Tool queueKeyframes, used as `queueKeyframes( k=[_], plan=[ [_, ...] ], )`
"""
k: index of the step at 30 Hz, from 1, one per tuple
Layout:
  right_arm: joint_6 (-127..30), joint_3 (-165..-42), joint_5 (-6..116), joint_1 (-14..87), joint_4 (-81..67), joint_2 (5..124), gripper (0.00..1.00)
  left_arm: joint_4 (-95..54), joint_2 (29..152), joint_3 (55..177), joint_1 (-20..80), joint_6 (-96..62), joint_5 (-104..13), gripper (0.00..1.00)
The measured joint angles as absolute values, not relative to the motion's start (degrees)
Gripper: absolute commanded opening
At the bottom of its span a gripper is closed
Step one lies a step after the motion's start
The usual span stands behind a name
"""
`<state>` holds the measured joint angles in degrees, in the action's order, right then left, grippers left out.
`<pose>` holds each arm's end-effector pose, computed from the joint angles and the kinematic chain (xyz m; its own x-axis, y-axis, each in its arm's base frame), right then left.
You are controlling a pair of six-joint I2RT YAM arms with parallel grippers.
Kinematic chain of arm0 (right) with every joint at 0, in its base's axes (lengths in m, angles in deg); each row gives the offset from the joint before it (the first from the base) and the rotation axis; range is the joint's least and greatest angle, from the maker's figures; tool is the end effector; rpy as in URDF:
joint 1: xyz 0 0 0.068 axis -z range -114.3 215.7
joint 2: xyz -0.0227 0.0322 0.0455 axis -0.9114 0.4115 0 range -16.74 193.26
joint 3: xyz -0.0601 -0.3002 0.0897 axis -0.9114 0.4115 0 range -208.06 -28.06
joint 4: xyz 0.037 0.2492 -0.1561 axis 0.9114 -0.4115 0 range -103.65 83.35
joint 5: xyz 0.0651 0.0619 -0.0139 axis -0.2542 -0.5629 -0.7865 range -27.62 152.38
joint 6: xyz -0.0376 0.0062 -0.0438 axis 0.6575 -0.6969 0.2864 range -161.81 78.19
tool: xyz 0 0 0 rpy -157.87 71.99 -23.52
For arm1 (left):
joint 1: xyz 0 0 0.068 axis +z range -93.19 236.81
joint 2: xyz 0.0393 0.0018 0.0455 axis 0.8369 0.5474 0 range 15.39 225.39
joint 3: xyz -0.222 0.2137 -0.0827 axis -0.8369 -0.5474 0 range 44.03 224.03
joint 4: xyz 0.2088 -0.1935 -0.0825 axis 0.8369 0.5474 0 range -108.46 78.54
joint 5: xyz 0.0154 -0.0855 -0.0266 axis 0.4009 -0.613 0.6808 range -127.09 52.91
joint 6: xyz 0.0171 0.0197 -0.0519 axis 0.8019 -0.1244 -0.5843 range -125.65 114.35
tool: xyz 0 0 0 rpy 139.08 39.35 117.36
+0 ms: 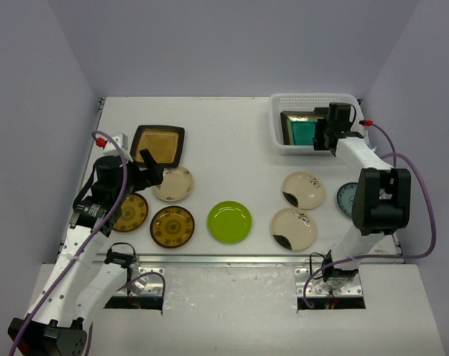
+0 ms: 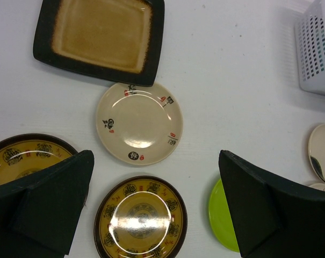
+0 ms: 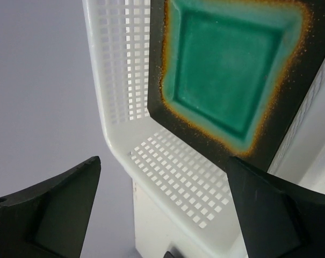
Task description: Place the plates into the plastic bin on the countertop
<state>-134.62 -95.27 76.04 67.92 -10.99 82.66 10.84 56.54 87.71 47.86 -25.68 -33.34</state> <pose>0.4326 -0.0265 0.2533 0.2562 0.9613 -0.1010 0.5830 -0.0703 0.8094 0.1659 -0.0234 0.3388 -0.4513 -0.2749 -0.8489 -0.0606 0.9586 -0.2782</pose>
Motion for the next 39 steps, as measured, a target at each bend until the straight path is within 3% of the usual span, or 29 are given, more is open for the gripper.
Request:
queueKeyframes(
  k=[9,17,26,32,39],
  plan=[
    [-132.69,-95.39,70.43,67.83,-13.11,77.33,0.99,10.67,60.29,87.78,47.84,-26.65,-32.26,1.00],
    [-111.60,-105.96,50.76,65.59,-14.53,74.05,0.99,15.47,73.35,94.89,50.35,-33.66,-26.87,1.00],
    [-86.23,-109.12,36.12,38.36,-19.20,74.21,0.99,17.33,79.36,105.21,56.54,-36.57,-25.08,1.00],
    [-86.81,-110.22,32.20,32.37,-9.00,87.31,0.99,14.42,68.88,98.02,56.54,-33.61,-25.41,1.00],
    [-90.24,-127.58,33.33,32.16,-4.87,116.14,0.99,13.07,55.59,90.29,56.53,-30.93,-29.08,1.00]
  ],
)
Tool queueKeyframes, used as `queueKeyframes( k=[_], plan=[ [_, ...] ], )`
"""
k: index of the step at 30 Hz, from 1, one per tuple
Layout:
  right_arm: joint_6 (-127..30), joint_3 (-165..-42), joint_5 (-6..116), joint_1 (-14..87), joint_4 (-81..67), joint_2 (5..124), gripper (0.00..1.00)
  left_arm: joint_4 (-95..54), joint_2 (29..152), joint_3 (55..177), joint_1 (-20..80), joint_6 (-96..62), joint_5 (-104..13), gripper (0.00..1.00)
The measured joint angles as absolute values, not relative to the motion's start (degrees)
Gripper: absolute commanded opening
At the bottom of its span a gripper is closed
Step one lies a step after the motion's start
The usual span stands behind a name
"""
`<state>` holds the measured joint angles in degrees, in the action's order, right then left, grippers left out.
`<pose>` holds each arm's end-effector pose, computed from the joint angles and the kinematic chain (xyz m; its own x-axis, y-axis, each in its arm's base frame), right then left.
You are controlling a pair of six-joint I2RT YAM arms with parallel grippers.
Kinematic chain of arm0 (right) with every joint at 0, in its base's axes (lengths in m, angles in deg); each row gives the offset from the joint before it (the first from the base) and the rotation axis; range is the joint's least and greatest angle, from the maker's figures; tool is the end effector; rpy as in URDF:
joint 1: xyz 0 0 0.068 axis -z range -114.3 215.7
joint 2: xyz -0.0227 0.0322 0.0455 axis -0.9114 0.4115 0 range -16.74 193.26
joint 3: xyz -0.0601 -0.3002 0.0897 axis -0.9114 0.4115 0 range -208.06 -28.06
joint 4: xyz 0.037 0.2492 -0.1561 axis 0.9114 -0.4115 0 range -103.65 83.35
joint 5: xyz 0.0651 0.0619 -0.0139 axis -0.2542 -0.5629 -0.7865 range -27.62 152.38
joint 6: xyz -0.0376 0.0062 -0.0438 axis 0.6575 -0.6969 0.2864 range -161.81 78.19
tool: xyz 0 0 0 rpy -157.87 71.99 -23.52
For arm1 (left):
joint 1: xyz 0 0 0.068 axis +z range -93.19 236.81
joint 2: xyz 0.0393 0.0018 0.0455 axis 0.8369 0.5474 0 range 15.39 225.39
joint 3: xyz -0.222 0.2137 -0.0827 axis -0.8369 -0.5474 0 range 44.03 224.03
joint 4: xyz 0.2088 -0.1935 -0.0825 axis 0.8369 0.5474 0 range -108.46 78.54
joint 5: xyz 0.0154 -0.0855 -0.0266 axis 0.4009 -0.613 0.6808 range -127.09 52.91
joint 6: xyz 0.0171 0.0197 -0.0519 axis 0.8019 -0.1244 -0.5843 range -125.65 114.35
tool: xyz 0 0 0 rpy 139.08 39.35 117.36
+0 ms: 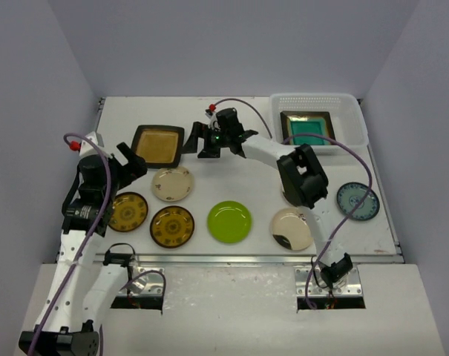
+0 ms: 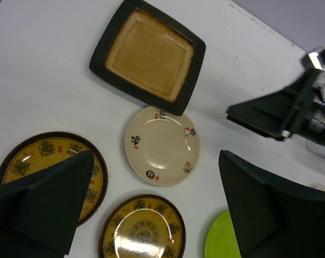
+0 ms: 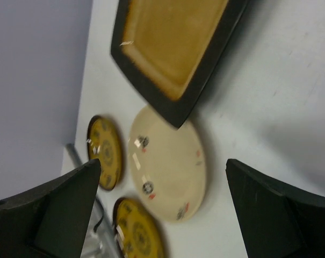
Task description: Place the plates into the plastic bin on the countertop
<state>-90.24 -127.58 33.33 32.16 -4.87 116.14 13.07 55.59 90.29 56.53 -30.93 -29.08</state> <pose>0.4843 0.3454 0.1790 -0.9089 0.1821 -0.3751 -0.2227 0.5484 0.8060 0.1600 0.0050 0.3544 -0.3371 -0.4213 -0.8420 -0.2929 0.8969 -0.3315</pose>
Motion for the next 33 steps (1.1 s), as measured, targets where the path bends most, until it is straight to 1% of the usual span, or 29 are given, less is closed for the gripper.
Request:
queueKeyframes(
  k=[4,7,9,11,12,13,15,20,22,23,27,28,33],
  plan=[
    [-91.12,-137.63,34.80,32.18,-7.68,126.88,0.94,11.71,50.62,86.78,55.12,-30.27,-31.51,1.00],
    [-93.55,-142.94,34.45,32.18,-5.96,131.17,0.82,11.37,49.03,85.95,53.52,-30.05,-32.37,1.00],
    [-95.35,-144.19,34.46,32.18,-4.87,132.36,0.78,10.98,48.68,85.92,52.79,-29.96,-32.70,1.00],
    [-97.83,-145.41,34.19,32.20,-3.23,134.10,0.68,10.34,48.75,85.92,52.50,-29.91,-33.05,1.00],
    [-99.12,-146.06,33.92,32.22,-2.22,135.05,0.61,10.08,48.97,85.92,52.43,-29.90,-33.21,1.00],
    [-100.64,-147.21,33.88,32.23,-1.73,136.00,0.59,10.06,49.28,85.92,52.38,-29.90,-33.34,1.00],
    [-103.62,-149.86,33.63,32.25,-0.24,138.73,0.48,10.07,49.54,85.92,52.23,-29.90,-33.60,1.00],
    [-110.73,-154.63,32.82,32.33,4.81,144.41,0.36,10.04,49.26,85.92,51.31,-29.90,-33.80,1.00],
    [-112.58,-155.17,32.77,32.33,6.46,145.44,0.27,10.05,49.15,85.90,50.95,-29.90,-33.93,1.00],
    [-113.38,-155.19,32.90,32.33,6.88,145.69,0.24,10.05,49.05,85.90,50.79,-29.90,-34.01,1.00],
    [-116.43,-154.82,33.31,32.32,8.81,146.11,0.02,10.04,48.54,85.90,50.50,-29.90,-34.26,1.00],
    [-117.21,-154.77,33.46,32.28,9.44,146.11,0.00,10.05,48.47,85.90,50.47,-29.90,-34.35,1.00],
    [-119.82,-154.07,33.88,32.27,11.19,146.11,0.00,10.01,48.06,85.90,50.07,-29.90,-34.53,1.00]
  ],
)
